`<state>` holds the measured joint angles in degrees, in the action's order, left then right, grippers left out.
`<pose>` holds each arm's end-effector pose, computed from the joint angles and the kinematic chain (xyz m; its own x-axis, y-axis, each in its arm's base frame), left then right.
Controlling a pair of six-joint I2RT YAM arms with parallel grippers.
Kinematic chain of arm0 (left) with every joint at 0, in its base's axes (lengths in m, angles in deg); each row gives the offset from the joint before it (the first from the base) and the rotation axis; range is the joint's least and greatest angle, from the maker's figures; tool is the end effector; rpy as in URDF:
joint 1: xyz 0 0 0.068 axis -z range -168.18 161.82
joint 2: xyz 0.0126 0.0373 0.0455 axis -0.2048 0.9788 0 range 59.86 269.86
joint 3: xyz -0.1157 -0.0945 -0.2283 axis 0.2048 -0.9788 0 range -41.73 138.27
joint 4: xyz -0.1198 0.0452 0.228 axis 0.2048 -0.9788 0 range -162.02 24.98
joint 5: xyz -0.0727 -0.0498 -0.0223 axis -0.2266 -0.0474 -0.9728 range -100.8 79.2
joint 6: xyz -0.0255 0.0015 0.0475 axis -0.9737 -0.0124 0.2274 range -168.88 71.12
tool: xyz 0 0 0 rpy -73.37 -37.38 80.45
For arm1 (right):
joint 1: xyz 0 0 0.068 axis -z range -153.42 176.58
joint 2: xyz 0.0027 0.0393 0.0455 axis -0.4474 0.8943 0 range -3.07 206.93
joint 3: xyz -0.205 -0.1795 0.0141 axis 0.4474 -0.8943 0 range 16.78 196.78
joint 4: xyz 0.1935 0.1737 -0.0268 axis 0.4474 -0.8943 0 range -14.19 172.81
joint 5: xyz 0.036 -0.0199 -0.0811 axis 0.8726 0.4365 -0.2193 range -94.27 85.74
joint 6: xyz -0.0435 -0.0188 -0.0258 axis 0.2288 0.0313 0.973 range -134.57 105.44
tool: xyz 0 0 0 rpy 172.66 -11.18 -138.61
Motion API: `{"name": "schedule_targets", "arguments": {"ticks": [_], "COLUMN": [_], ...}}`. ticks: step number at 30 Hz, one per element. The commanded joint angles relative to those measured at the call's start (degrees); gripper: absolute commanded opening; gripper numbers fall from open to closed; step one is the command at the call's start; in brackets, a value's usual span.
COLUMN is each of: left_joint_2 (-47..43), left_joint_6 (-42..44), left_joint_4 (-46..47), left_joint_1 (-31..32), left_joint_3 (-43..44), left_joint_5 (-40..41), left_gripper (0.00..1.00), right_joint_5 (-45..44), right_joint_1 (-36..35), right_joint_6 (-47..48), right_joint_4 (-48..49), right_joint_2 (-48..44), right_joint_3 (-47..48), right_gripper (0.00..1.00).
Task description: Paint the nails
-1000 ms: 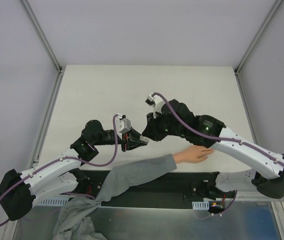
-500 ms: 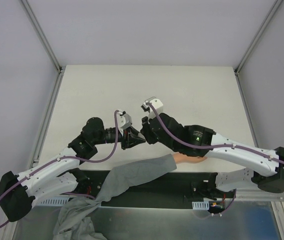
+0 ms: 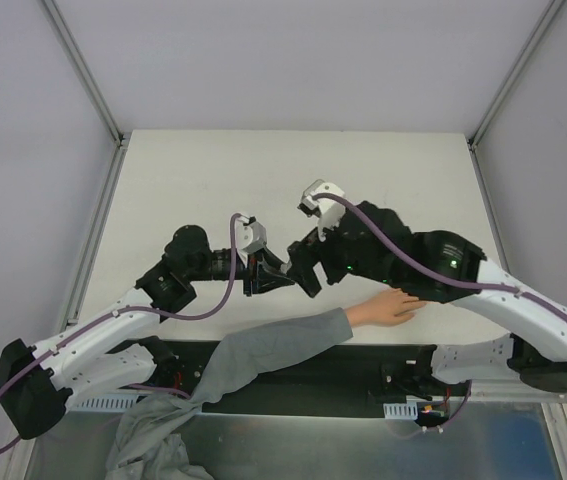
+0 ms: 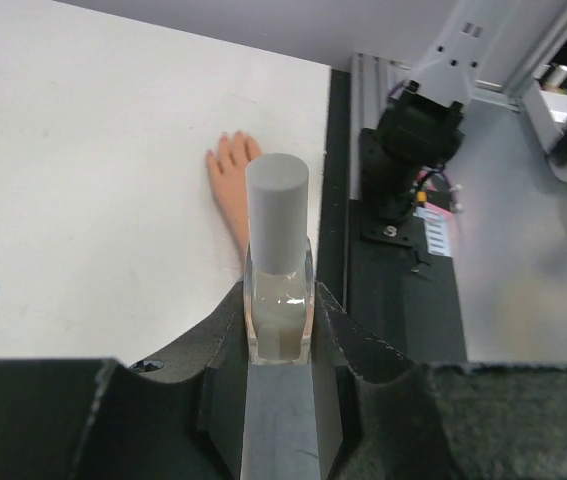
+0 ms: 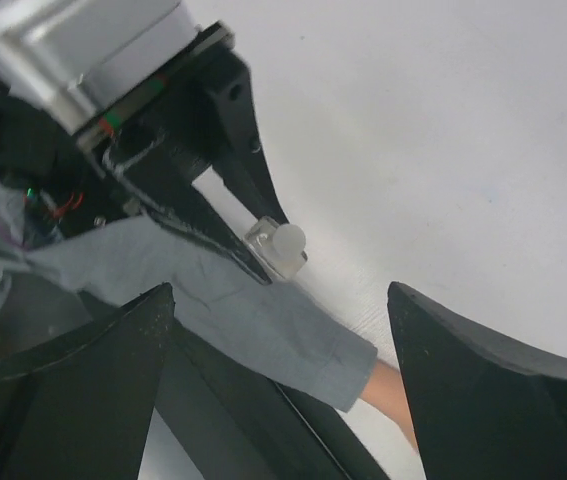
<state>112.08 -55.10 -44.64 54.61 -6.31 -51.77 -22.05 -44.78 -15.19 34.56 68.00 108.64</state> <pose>0.1389 -0.1603 0.3151 -0.0620 -0.0541 -0.9966 0.9923 0.1042 -0.0674 0.0864 0.2219 0.4564 -0.1563 -0.4308 -0.8888 -0.8139 0.5659 -0.1312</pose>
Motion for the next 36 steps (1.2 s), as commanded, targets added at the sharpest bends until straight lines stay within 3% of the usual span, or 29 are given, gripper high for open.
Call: {"name": "schedule_targets", "arguments": {"ticks": [1, 4, 10, 31, 34, 35, 36], "left_joint_2": [1.6, 2.3, 1.7, 1.3, 0.9, 0.7, 0.4], "left_joint_6": [-2.6, -5.5, -6.9, -7.1, -7.5, -7.8, -7.7], "left_joint_4": [-0.8, 3.6, 7.2, 8.7, 8.7, 8.6, 7.1], "left_joint_1": [0.3, 0.3, 0.4, 0.3, 0.3, 0.3, 0.3], "left_joint_3": [5.3, 5.4, 4.7, 4.2, 4.5, 4.7, 4.9], "left_joint_5": [-13.9, -22.6, -27.7, -27.1, -25.8, -24.8, -23.2], "left_gripper": [0.00, 0.00, 0.00, 0.00, 0.00, 0.00, 0.00], "right_joint_5": [29.7, 42.9, 54.2, 58.9, 58.8, 58.7, 57.3], "right_joint_1": [8.9, 12.3, 16.3, 16.2, 16.3, 16.3, 16.3], "right_joint_6": [18.6, 25.9, 28.5, 28.0, 27.9, 27.3, 26.6], "right_joint_4": [-0.4, 3.1, 10.9, 11.5, 11.2, 11.2, 11.2], "right_joint_2": [-7.8, -7.7, -6.6, -3.1, -3.1, -3.0, -2.8], "right_joint_3": [-4.7, -7.1, -8.9, -10.7, -10.8, -10.9, -10.9], "right_gripper": [0.89, 0.85, 0.72, 0.37, 0.24, 0.05, 0.00]}}
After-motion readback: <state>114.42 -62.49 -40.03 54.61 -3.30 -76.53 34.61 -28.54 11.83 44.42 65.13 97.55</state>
